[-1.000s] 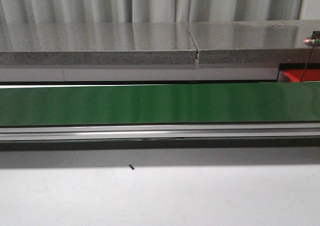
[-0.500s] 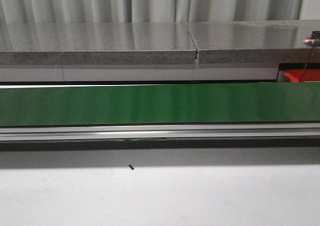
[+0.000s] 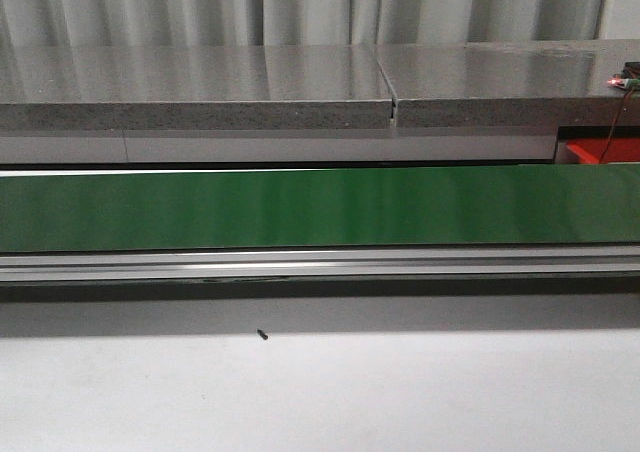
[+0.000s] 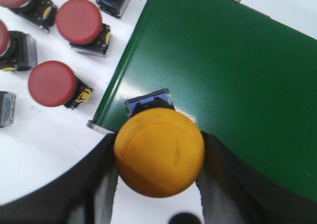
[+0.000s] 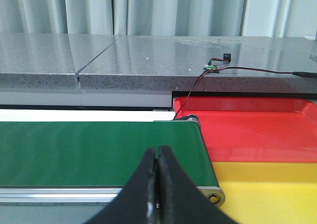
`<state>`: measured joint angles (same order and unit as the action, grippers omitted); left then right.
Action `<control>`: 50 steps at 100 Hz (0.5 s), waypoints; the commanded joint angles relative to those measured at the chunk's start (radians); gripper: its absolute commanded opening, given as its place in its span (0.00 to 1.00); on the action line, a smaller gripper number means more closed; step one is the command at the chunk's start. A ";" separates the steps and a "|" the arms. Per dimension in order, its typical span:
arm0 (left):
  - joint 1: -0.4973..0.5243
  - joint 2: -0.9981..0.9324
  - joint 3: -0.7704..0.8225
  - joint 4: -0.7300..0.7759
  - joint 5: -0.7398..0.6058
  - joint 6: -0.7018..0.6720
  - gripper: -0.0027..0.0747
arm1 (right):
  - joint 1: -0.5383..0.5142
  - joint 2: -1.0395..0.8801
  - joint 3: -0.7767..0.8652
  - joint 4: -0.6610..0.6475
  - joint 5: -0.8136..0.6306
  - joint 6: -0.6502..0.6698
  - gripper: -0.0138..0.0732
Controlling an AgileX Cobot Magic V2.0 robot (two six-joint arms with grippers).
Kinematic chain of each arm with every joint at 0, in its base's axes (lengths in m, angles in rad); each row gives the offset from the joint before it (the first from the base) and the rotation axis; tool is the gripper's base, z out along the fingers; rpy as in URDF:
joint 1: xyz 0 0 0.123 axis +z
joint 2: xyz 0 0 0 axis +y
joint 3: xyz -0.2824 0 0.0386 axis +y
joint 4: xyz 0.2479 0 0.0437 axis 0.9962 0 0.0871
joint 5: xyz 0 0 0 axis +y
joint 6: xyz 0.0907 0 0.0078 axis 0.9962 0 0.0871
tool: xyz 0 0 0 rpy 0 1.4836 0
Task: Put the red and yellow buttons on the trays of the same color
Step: 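Lower the yellow button onto the belt end and open the left gripper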
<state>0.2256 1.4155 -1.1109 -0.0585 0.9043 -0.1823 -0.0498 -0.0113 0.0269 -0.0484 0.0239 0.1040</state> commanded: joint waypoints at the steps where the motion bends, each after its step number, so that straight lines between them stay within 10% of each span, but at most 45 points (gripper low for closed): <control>1: -0.032 0.022 -0.063 -0.011 -0.032 -0.001 0.35 | 0.001 -0.018 -0.016 -0.011 -0.084 0.001 0.08; 35: -0.059 0.154 -0.124 -0.011 -0.022 -0.001 0.36 | 0.001 -0.018 -0.016 -0.011 -0.084 0.001 0.08; 50: -0.059 0.154 -0.126 -0.025 -0.038 0.003 0.57 | 0.001 -0.018 -0.016 -0.011 -0.084 0.001 0.08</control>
<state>0.1726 1.6032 -1.2014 -0.0690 0.9008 -0.1823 -0.0498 -0.0113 0.0269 -0.0484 0.0239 0.1040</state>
